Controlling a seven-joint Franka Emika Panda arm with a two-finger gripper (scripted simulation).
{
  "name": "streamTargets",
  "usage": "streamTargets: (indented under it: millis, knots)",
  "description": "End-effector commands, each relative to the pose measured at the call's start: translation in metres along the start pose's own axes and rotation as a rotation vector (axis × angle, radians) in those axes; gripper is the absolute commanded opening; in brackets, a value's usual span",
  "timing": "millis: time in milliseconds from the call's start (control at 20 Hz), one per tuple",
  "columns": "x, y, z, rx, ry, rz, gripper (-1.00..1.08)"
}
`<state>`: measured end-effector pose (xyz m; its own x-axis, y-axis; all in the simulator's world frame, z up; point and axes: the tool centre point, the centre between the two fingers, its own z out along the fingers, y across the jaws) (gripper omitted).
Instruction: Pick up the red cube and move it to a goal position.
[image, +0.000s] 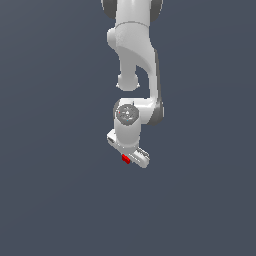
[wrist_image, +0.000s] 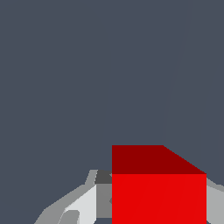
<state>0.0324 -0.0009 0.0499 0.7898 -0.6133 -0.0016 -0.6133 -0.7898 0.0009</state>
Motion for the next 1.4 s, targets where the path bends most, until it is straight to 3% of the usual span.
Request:
streamTargets:
  millis: [0,800,1350]
  knots:
    - [-0.003,0.009,-0.013,0.001,0.001,0.0,-1.0]
    - [-0.034,0.089,-0.123,0.002,0.0,0.001,-1.0]
    - [-0.043,0.116,-0.163,0.002,0.001,0.001,-1.0]
